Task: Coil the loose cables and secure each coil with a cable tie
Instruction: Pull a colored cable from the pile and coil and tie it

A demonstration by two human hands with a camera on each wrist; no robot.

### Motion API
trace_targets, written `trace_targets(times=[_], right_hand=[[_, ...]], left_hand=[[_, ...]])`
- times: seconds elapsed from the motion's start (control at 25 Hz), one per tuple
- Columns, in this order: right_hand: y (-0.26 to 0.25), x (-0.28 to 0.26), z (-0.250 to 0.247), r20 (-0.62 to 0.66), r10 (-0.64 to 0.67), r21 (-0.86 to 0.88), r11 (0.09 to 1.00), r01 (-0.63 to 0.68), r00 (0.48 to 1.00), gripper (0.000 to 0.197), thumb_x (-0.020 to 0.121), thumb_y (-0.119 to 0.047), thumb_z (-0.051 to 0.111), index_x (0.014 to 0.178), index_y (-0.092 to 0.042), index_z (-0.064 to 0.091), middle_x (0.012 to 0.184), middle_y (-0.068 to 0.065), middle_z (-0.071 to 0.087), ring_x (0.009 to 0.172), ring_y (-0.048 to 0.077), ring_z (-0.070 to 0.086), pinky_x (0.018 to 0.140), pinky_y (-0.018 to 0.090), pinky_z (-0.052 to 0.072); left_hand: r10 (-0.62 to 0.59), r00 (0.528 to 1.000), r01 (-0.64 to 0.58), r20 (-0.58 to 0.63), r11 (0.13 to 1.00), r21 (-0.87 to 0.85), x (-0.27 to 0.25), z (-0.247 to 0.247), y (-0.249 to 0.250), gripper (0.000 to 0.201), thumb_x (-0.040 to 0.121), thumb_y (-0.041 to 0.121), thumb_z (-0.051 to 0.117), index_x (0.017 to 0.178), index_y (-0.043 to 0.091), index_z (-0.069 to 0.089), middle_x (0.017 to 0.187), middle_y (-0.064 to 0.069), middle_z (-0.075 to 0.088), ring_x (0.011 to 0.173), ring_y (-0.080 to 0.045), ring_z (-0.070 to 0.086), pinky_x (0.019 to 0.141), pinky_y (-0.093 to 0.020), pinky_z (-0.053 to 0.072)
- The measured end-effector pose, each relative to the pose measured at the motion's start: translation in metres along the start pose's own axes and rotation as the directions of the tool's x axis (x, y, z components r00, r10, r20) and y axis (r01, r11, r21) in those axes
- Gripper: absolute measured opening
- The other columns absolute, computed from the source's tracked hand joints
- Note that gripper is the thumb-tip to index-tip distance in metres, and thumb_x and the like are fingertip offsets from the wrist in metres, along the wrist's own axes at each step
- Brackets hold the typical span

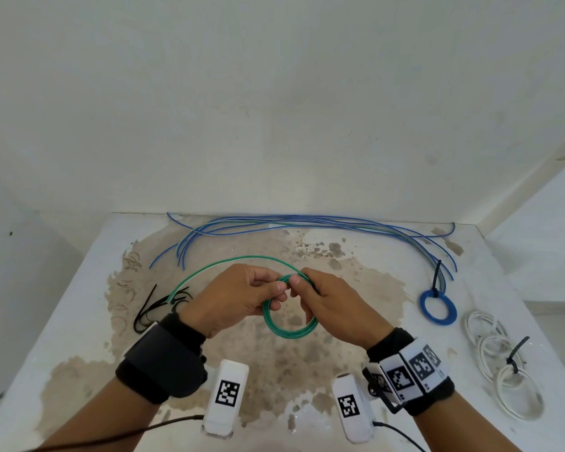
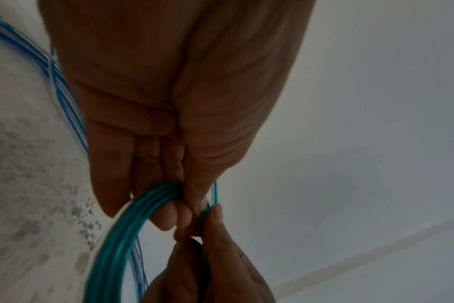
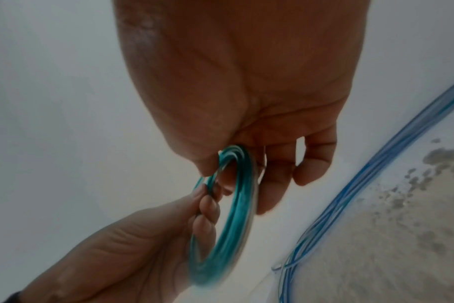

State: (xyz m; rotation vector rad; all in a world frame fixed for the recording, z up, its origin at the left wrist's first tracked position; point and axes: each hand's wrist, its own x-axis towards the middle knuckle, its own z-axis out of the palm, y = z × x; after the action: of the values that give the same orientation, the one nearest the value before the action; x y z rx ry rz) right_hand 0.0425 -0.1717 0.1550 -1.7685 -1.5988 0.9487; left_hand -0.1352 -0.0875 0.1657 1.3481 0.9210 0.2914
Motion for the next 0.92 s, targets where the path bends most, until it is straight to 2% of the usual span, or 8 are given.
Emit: trace_targets(times=[0.28,0.36,0.48,0.56,0.64,0.72,0.8,0.92], right_hand=[[0.003,0.000,-0.004,-0.033,0.050,0.086,0.995,-0.047,0.998,0.036,0.107,-0.040,0.045,0.086,-0.015,0.059,0.060,-0.005,0.058,0.055,0.009,0.063,0.057,0.019,0.046],[0.003,0.000,-0.007,-0.036,0.053,0.054,0.997,-0.051,0.998,0.036,0.107,-0.041,0.045,0.082,-0.018,0.057,0.058,-0.003,0.060,0.053,0.008,0.061,0.055,0.016,0.045],[0.004,-0.002,-0.015,-0.039,0.076,0.008,0.997,-0.076,0.996,0.036,0.106,-0.043,0.044,0.080,-0.022,0.056,0.058,0.001,0.063,0.053,0.008,0.059,0.056,0.016,0.045],[0.003,-0.004,-0.019,-0.004,0.081,-0.016,0.997,-0.081,0.997,0.037,0.106,-0.044,0.043,0.079,-0.023,0.056,0.059,0.002,0.064,0.053,0.007,0.058,0.059,0.019,0.045],[-0.001,-0.005,-0.020,0.032,0.079,0.001,0.997,-0.079,0.996,0.037,0.106,-0.045,0.044,0.077,-0.023,0.055,0.057,-0.001,0.061,0.054,0.010,0.060,0.061,0.024,0.046],[-0.007,-0.006,-0.019,0.038,0.078,0.052,0.995,-0.080,0.996,0.037,0.105,-0.044,0.046,0.075,-0.023,0.055,0.055,-0.004,0.057,0.056,0.013,0.062,0.064,0.028,0.047],[-0.011,-0.006,-0.018,0.023,0.091,0.099,0.991,-0.093,0.996,0.037,0.105,-0.043,0.048,0.074,-0.024,0.055,0.052,-0.006,0.054,0.055,0.015,0.061,0.065,0.029,0.046],[-0.011,-0.006,-0.017,0.020,0.113,0.153,0.981,-0.115,0.993,0.037,0.105,-0.042,0.049,0.074,-0.022,0.055,0.051,-0.006,0.052,0.054,0.018,0.058,0.066,0.031,0.044]], left_hand=[[0.050,0.998,-0.047,-0.047,0.997,0.067,-0.006,0.010,0.003,0.014,0.098,0.018,0.063,0.107,0.015,0.073,0.091,-0.003,0.077,0.084,-0.014,0.072,0.083,-0.029,0.060],[0.006,1.000,0.000,-0.022,0.964,0.267,-0.014,0.009,0.009,0.019,0.098,0.033,0.062,0.111,0.020,0.068,0.100,-0.002,0.076,0.090,-0.013,0.073,0.088,-0.036,0.060],[-0.140,0.985,0.075,0.098,0.870,0.487,-0.038,-0.004,0.034,0.028,0.098,0.047,0.055,0.112,0.025,0.064,0.102,0.003,0.075,0.087,-0.011,0.074,0.080,-0.031,0.060],[0.059,0.996,-0.080,0.063,0.907,0.413,-0.048,-0.013,0.053,0.019,0.099,0.037,0.057,0.107,0.026,0.070,0.094,0.009,0.077,0.084,-0.004,0.073,0.076,-0.026,0.058],[0.307,0.951,-0.248,-0.034,0.826,0.506,-0.041,-0.019,0.060,0.016,0.097,0.034,0.061,0.109,0.035,0.071,0.100,0.023,0.074,0.091,0.014,0.065,0.080,-0.007,0.047],[0.324,0.945,-0.275,0.038,0.730,0.626,-0.028,-0.018,0.054,0.024,0.098,0.038,0.059,0.120,0.040,0.069,0.114,0.029,0.068,0.101,0.022,0.057,0.091,-0.002,0.040],[0.251,0.964,-0.253,0.090,0.756,0.603,-0.016,-0.015,0.038,0.024,0.100,0.034,0.058,0.119,0.041,0.071,0.110,0.026,0.072,0.100,0.013,0.064,0.092,-0.017,0.049],[0.202,0.978,-0.207,0.057,0.878,0.431,-0.013,-0.010,0.025,0.023,0.101,0.021,0.058,0.109,0.036,0.074,0.093,0.017,0.077,0.085,-0.003,0.074,0.073,-0.022,0.056]])
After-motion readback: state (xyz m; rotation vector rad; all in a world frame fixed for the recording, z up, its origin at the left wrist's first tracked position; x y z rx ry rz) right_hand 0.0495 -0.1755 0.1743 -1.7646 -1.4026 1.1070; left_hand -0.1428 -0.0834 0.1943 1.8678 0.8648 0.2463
